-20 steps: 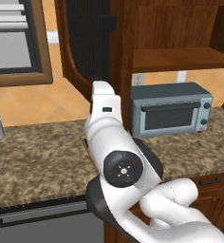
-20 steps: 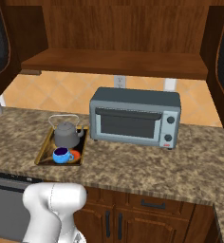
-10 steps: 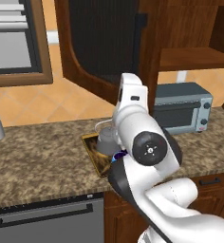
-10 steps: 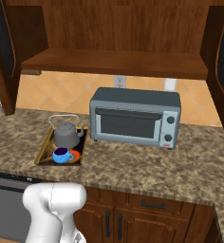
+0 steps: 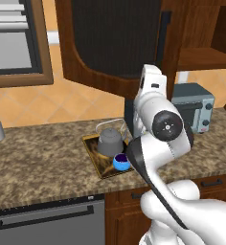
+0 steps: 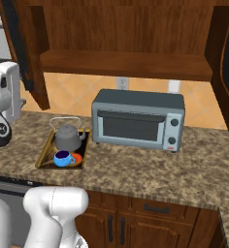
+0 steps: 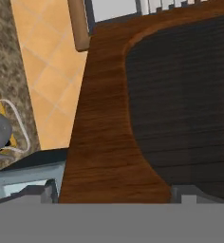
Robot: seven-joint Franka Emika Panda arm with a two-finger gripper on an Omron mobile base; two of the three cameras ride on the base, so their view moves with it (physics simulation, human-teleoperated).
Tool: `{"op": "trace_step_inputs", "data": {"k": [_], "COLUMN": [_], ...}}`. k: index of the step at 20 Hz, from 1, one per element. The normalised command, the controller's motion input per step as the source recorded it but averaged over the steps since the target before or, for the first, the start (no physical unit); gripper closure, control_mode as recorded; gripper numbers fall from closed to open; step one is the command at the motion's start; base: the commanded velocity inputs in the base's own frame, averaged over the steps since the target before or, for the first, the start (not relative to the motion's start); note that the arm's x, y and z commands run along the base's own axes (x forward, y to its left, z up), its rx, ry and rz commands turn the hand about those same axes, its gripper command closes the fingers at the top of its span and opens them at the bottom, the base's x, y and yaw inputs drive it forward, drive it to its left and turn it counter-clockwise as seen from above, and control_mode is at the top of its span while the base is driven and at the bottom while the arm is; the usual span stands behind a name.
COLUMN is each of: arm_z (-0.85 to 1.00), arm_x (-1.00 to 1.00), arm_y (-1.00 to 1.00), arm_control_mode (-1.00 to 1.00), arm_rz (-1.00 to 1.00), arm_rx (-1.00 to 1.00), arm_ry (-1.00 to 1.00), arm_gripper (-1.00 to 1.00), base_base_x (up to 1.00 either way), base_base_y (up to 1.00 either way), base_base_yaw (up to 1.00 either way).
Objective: Pick the kettle from the counter and place it on the tray. Then pick the mug from the cabinet and place it on the tray. Then close the cabinet doors.
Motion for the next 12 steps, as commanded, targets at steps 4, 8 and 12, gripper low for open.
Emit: {"op": "trace_step_inputs", "data": {"k": [4, 8, 12], "arm_z": [0.00, 0.00, 0.00], "arm_x": [0.78, 0.95, 1.00], "arm_y": [-0.52, -0.40, -0.34], "arm_control_mode": [-1.00, -1.00, -1.00], "arm_rz": [-0.04, 0.00, 0.00], "arm_rx": [0.00, 0.04, 0.03], "arm_ry": [0.02, 0.13, 0.16], "arm_gripper": [-1.00, -1.00, -1.00], "base_base_x": [0.00, 0.00, 0.00], "base_base_y": [0.00, 0.00, 0.00], "base_base_yaw": [0.00, 0.00, 0.00]}}
